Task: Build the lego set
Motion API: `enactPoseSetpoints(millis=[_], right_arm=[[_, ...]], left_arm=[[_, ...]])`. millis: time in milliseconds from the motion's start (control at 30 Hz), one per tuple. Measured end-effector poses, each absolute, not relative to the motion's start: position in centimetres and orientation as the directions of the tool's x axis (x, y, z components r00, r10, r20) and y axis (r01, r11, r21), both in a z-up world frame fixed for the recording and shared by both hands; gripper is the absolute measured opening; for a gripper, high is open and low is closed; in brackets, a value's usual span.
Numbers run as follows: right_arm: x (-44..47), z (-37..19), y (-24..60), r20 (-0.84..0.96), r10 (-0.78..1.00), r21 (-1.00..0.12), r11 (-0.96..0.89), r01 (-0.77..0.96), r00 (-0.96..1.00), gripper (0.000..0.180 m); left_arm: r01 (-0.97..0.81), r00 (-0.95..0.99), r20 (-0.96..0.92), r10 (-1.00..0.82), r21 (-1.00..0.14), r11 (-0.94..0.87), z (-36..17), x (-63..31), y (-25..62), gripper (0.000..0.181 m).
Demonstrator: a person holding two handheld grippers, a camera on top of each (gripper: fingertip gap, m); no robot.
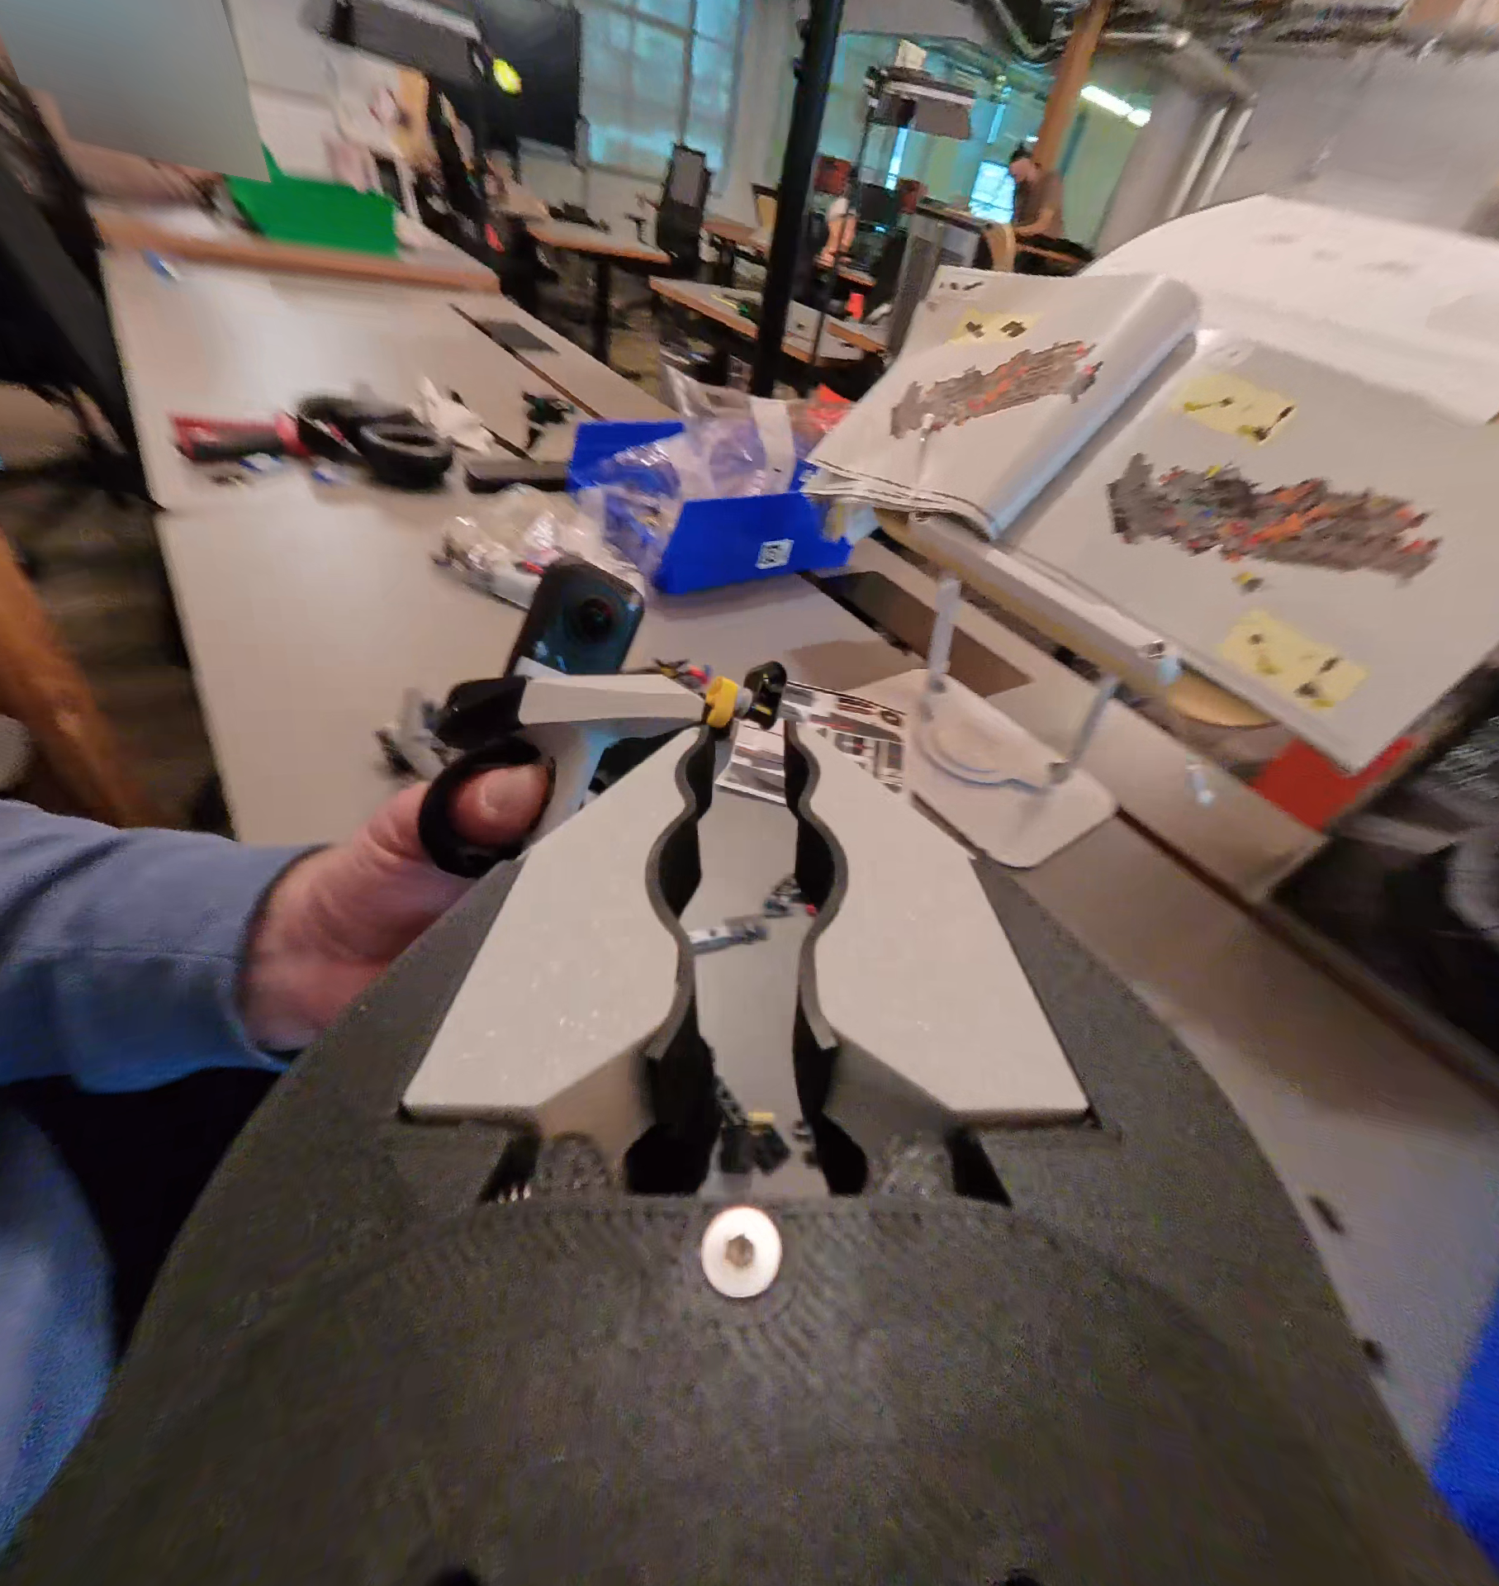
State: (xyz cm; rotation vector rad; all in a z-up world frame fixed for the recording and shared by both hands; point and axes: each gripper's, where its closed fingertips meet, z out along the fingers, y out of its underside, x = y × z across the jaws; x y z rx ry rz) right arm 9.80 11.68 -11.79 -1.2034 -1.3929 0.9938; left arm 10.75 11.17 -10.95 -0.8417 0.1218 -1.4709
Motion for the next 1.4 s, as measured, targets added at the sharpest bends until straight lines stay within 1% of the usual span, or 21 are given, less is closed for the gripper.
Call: enactPoseSetpoints(millis=[67,133,200,233,333,400,467,533,633,733,867,933,967,1033,1133,1200,1400], right_arm=[[9.8,-11.7,11.6,0.038,0.998,-0.986,0.047,0.158,-0.058,0.023],[9.6,-11.7,11.5,-0.067,0.992,-0.986,-0.050,0.157,-0.103,0.026],[9.6,-11.4,11.5,-0.158,0.976,-0.980,-0.136,0.144,-0.149,0.027],[9.6,-10.9,11.3,-0.207,0.959,-0.975,-0.186,0.124,-0.192,0.025],[9.8,-10.2,10.9,-0.335,0.886,-0.942,-0.317,0.110,-0.321,0.024],[9.7,-10.3,10.4,-0.407,0.826,-0.913,-0.385,0.138,-0.390,0.025],[9.6,-10.4,9.8,-0.437,0.783,-0.898,-0.411,0.160,-0.443,0.022],[9.7,-10.2,9.1,-0.419,0.770,-0.905,-0.397,0.154,-0.481,0.015],[9.8,-10.1,8.5,-0.399,0.763,-0.914,-0.377,0.151,-0.509,0.014],[9.7,-10.0,8.6,-0.362,0.780,-0.930,-0.342,0.137,-0.510,0.013],[9.9,-10.1,8.8,-0.283,0.826,-0.959,-0.235,0.158,-0.487,0.012],[9.9,-10.9,9.3,-0.180,0.881,-0.974,-0.098,0.203,-0.438,0.014],[10.0,-11.4,9.4,-0.125,0.899,-0.973,-0.028,0.228,-0.420,0.013],[9.9,-12.0,9.9,-0.054,0.922,-0.957,0.061,0.282,-0.384,0.014],[9.7,-12.1,10.2,-0.033,0.923,-0.943,0.097,0.318,-0.382,0.014],[9.5,-12.6,10.5,0.001,0.928,-0.924,0.144,0.354,-0.373,0.014],[9.1,-14.0,11.0,0.194,0.931,-0.844,0.319,0.432,-0.308,0.014]], left_arm=[[0.805,0.175,0.384,-0.906,-0.585,-0.093,-10.7,10.9,11.0,0.001],[0.797,0.197,0.359,-0.912,-0.601,-0.065,-10.5,10.8,10.9,0.001],[0.796,0.198,0.347,-0.917,-0.603,-0.056,-10.3,10.6,11.0,0.001],[0.798,0.188,0.342,-0.921,-0.600,-0.060,-10.3,10.6,10.9,0.002],[0.813,0.122,0.316,-0.941,-0.576,-0.088,-10.0,10.6,10.3,0.001],[0.806,0.085,0.293,-0.952,-0.582,-0.108,-10.0,11.3,9.8,0.002],[0.804,0.053,0.274,-0.960,-0.582,-0.121,-9.9,11.6,9.5,0.002],[0.808,0.019,0.252,-0.968,-0.573,-0.133,-9.9,11.7,9.2,0.002],[0.803,-0.029,0.215,-0.976,-0.577,-0.151,-9.9,11.8,8.7,0.002],[0.788,-0.016,0.215,-0.976,-0.598,-0.144,-9.9,11.7,8.9,0.002],[0.731,0.135,0.262,-0.955,-0.677,-0.083,-10.5,10.7,9.6,0.007],[0.681,0.260,0.324,-0.910,-0.730,-0.065,-11.2,9.4,10.7,0.011],[0.659,0.309,0.357,-0.881,-0.749,-0.073,-11.4,8.7,11.2,0.012],[0.612,0.347,0.365,-0.864,-0.786,-0.086,-10.9,8.1,10.9,0.014],[0.465,0.426,0.375,-0.824,-0.872,-0.157,-11.6,9.1,11.2,0.016],[0.424,0.438,0.384,-0.813,-0.886,-0.190,-11.8,9.7,11.2,0.017],[0.400,0.486,0.406,-0.774,-0.891,-0.216,-12.8,9.9,11.9,0.017]])
